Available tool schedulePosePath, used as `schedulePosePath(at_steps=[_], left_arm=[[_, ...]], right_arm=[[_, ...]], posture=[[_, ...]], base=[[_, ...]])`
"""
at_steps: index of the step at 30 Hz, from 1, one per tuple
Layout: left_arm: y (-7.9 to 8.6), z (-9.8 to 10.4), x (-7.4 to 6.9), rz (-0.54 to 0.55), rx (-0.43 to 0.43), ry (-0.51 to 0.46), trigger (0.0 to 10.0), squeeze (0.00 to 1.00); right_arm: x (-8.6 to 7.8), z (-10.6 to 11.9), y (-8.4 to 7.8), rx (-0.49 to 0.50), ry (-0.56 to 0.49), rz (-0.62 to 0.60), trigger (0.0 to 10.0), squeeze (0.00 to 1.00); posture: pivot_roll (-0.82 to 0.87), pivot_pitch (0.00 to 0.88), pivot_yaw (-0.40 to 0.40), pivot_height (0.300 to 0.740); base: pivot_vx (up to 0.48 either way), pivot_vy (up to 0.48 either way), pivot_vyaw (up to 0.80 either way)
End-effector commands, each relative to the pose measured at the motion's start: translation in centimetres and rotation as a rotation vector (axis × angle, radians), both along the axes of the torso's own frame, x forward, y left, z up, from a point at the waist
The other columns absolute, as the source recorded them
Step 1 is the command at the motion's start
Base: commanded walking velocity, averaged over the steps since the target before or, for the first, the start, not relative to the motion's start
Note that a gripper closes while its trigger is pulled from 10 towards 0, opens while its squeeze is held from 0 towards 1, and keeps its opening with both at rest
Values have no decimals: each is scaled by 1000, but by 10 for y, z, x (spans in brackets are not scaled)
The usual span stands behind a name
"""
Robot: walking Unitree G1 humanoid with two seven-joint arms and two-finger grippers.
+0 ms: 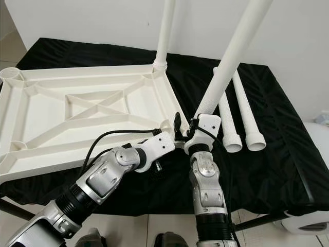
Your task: Building children table
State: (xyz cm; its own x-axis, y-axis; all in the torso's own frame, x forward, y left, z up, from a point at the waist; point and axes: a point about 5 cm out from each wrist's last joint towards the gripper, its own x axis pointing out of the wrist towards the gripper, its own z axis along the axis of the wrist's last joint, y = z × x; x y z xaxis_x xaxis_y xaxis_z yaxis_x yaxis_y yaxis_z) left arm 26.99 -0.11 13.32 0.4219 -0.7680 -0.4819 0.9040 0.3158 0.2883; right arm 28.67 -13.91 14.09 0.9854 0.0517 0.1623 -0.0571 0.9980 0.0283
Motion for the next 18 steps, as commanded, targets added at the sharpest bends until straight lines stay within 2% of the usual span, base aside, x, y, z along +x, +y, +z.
schedulePosePath(at_steps=[1, 3, 5, 6, 12, 14, 17, 18], left_arm=[[3, 11, -4, -36, -27, -4, 10000, 0], [10, 23, -10, -81, -46, -29, 10000, 0], [10, 23, -10, -81, -46, -29, 10000, 0], [15, 30, -13, -108, -50, -50, 10000, 0], [29, 37, -12, -95, -61, -67, 10000, 0], [33, 37, -10, -76, -89, -49, 10000, 0], [51, 31, 4, 59, -165, 4, 10000, 0], [51, 31, 4, 59, -165, 4, 10000, 0]], right_arm=[[-2, 0, -3, -5, -8, 3, 10000, 0], [0, 0, -5, -12, -5, 4, 10000, 0], [0, 0, -5, -12, -5, 4, 10000, 0], [3, 1, -6, -12, -3, 12, 10000, 0], [9, 3, -9, -27, -8, 19, 10000, 0], [11, 4, -10, -30, -11, 22, 10000, 0], [18, 5, -18, -36, -10, 14, 10000, 0], [18, 5, -18, -36, -10, 14, 10000, 0]], posture=[[21, 5, -86, 740], [25, 4, -89, 740], [25, 4, -89, 740], [33, 7, -93, 740], [36, 11, -95, 740], [38, 12, -95, 740], [39, 13, -95, 740], [39, 13, -95, 740]], base=[[0, 0, 0], [0, 0, 0], [0, 0, 0], [0, 0, 0], [0, 0, 0], [0, 0, 0], [0, 0, 0], [0, 0, 0]])
